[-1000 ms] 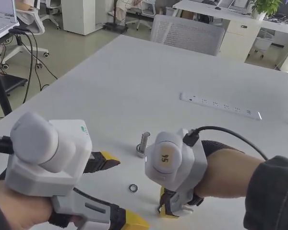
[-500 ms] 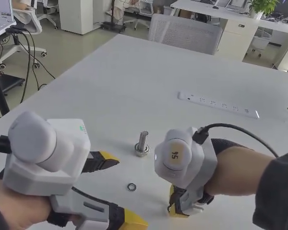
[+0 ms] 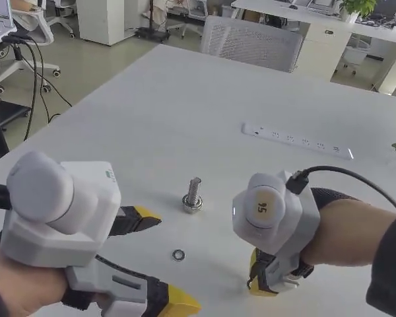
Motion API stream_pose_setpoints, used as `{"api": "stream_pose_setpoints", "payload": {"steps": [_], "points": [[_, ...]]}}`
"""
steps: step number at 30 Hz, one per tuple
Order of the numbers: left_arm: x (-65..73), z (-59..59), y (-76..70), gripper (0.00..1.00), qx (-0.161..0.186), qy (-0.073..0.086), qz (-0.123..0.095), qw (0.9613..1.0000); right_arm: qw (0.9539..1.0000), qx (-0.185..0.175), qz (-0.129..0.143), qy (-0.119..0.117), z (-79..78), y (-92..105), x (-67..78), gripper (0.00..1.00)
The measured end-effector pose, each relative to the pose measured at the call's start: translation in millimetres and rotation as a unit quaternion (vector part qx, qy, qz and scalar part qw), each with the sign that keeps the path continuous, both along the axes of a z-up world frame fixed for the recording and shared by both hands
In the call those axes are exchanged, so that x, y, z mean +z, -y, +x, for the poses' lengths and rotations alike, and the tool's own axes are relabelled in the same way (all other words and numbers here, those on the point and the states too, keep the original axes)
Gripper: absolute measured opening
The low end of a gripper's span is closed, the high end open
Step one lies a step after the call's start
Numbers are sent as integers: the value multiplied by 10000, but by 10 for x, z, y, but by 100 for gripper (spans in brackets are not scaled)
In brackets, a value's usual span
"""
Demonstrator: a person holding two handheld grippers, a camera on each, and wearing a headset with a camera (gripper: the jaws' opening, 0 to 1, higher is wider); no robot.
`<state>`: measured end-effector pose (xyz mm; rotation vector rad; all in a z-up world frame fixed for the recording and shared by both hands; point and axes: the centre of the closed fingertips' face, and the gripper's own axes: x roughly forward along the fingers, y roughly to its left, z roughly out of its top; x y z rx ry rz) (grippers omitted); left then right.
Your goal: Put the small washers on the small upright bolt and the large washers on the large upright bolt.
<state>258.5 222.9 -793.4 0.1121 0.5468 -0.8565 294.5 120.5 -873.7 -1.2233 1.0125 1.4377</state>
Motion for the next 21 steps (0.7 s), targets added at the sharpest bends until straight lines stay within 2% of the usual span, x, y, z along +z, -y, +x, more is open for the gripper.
{"api": "stream_pose_setpoints", "payload": {"steps": [9, 21], "points": [[-8, -1, 2, 78, -11, -15, 5, 10000, 9996, -281, 45, -78, 38, 153, 21, 14], [-4, 17, 8, 78, -18, -30, 17, 10000, 9981, -608, 42, -18, 191, 371, 94, 14]]}}
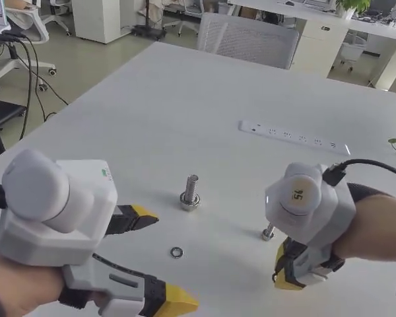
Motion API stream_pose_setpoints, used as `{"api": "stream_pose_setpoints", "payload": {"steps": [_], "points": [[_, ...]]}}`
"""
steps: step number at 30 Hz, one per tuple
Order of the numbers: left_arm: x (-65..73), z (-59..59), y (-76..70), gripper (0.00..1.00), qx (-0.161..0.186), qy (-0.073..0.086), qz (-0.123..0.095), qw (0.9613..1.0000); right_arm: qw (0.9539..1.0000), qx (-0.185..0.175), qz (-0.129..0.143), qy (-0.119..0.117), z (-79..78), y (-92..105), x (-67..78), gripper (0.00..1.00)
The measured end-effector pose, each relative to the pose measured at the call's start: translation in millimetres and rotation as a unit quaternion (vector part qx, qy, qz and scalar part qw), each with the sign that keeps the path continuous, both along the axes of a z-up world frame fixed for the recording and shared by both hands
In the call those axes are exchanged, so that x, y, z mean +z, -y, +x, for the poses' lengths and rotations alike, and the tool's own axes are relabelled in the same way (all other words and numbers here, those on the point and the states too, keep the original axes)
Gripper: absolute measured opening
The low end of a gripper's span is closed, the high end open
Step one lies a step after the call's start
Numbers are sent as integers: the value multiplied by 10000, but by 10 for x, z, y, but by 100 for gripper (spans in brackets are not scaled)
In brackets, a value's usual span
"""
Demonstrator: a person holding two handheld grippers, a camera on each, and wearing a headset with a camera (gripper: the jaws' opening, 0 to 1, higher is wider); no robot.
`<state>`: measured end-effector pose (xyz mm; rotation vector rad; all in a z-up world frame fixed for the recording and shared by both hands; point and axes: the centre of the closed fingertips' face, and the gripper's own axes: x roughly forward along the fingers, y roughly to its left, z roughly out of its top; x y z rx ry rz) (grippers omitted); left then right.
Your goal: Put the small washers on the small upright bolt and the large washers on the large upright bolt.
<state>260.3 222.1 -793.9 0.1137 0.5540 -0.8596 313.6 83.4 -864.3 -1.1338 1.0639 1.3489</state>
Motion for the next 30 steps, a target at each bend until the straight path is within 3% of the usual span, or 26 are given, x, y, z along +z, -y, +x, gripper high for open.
{"api": "stream_pose_setpoints", "payload": {"steps": [17, 30], "points": [[2, 2, -5, 78, 2, -24, 21, 10000, 9996, -204, -6, 216, 271, 159, 224, 14], [-2, 10, 10, 77, -20, -34, 26, 10000, 9992, -136, 89, 377, 417, 86, 467, 14]]}}
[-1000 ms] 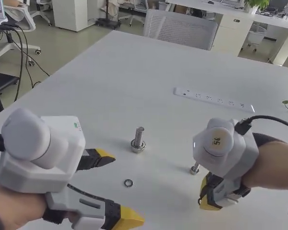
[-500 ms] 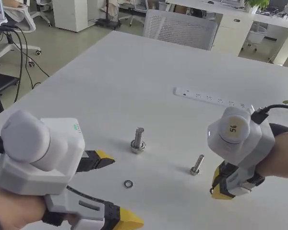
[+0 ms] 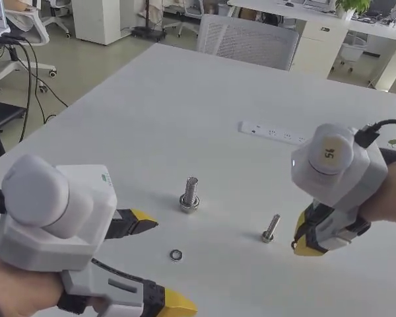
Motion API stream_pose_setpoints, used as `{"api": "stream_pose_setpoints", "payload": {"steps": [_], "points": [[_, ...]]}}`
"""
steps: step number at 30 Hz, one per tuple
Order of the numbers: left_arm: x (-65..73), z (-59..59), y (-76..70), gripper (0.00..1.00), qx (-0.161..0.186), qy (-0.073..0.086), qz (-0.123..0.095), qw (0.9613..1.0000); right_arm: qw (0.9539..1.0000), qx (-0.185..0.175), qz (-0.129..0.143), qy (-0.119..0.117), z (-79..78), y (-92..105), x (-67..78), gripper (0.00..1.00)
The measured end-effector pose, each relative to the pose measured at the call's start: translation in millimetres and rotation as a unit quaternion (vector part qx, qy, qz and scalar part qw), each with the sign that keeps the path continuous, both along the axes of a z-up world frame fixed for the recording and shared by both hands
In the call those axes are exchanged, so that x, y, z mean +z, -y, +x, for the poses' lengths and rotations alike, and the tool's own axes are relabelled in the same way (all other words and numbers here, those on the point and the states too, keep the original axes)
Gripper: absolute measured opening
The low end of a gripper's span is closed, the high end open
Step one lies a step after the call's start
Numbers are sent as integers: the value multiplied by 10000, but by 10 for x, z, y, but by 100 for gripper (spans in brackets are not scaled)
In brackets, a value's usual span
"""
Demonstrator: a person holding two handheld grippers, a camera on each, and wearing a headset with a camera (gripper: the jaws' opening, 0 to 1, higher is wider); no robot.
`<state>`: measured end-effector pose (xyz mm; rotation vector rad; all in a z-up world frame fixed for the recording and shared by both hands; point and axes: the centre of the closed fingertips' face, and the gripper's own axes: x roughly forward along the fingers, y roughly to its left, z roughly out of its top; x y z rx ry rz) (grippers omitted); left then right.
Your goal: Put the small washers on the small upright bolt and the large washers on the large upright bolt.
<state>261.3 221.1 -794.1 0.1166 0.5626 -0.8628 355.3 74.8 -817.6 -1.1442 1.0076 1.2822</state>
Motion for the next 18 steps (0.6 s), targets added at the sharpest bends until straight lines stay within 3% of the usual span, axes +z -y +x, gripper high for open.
{"api": "stream_pose_setpoints", "payload": {"steps": [18], "points": [[5, 10, -9, 77, 37, 6, -9, 10000, 9992, 269, -9, 292, 180, -210, 215, 14]]}}
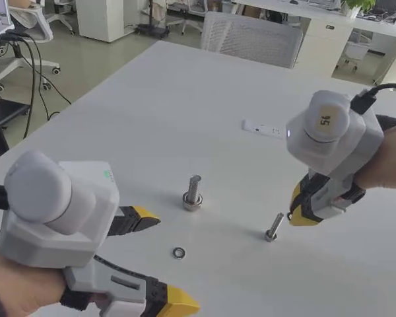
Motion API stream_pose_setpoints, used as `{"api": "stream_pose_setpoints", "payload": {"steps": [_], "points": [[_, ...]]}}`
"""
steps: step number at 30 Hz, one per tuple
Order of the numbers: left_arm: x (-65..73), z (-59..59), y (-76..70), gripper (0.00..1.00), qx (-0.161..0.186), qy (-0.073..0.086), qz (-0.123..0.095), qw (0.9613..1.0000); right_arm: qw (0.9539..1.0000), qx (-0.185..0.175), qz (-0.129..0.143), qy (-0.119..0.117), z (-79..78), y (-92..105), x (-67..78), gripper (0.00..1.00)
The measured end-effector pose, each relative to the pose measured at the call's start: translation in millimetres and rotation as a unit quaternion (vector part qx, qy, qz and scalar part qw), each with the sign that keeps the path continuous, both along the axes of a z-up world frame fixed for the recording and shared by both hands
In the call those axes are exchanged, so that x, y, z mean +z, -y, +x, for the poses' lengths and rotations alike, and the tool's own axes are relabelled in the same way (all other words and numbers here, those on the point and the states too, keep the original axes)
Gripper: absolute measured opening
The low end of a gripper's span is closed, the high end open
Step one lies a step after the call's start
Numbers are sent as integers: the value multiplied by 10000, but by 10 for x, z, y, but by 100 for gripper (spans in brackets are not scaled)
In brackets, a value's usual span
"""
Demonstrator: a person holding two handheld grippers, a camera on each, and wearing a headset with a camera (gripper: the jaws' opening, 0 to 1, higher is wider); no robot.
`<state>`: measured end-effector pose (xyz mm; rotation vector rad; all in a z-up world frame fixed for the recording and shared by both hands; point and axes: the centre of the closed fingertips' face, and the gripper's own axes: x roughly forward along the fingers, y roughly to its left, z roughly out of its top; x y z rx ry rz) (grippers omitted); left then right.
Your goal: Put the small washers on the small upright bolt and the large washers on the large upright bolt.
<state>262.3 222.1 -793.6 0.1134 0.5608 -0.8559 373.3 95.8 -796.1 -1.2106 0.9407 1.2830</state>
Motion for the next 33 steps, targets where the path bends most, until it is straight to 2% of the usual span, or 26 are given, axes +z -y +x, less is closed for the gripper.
{"api": "stream_pose_setpoints", "payload": {"steps": [9, 21, 33], "points": [[-4, 8, -1, 77, 13, -16, 20, 10000, 10000, 82, 0, 46, 70, -54, -4, 14], [-11, 24, 0, 77, 30, -47, 15, 10000, 9999, 137, -89, 13, 153, -81, -105, 14], [-33, 10, 4, 77, 18, -83, 13, 10000, 9998, 142, -135, -25, 146, -77, -160, 14]]}}
